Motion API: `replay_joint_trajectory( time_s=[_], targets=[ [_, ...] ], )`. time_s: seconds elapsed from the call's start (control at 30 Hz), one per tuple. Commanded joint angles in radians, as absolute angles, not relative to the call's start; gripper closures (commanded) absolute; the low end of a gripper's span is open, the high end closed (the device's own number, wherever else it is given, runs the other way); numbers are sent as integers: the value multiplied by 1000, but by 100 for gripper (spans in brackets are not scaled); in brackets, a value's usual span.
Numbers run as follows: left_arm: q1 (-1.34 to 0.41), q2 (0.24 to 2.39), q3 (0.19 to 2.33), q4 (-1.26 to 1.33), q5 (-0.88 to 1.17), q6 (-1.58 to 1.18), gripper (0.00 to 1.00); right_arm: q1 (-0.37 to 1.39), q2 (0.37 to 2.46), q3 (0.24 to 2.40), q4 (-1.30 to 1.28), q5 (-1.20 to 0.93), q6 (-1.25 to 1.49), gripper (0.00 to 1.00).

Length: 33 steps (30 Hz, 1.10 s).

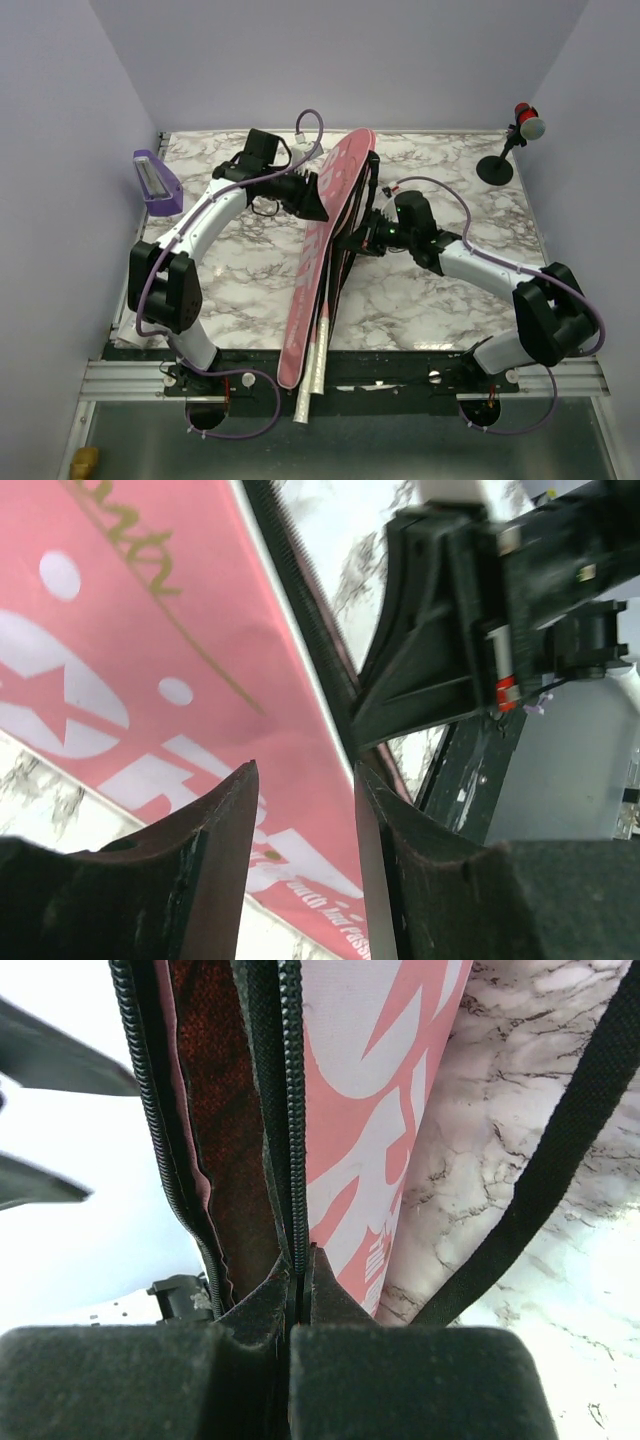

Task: Pack up the badminton gear

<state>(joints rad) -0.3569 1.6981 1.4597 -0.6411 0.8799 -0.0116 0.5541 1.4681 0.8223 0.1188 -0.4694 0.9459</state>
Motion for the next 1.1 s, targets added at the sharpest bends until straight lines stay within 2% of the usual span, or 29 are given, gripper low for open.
replay_joint_trajectory(
  time_s=[0.0, 0.23, 0.37, 0.57, 1.07],
  targets=[
    [-387, 1640, 1465, -522, 934, -116, 48, 555, 1419, 801, 219, -532, 989, 99],
    [-433, 1686, 1451, -465, 870, -163, 48, 572, 1417, 831, 225, -528, 989, 99],
    [-440, 1683, 1419, -427, 828, -192, 42, 591, 1425, 857, 229, -517, 989, 99],
    [-457, 1628, 1361, -425, 736, -172, 38, 638, 1459, 910, 222, -483, 986, 99],
    [-462, 1606, 1353, -479, 729, -129, 41, 704, 1537, 995, 204, -448, 971, 99]
  ],
)
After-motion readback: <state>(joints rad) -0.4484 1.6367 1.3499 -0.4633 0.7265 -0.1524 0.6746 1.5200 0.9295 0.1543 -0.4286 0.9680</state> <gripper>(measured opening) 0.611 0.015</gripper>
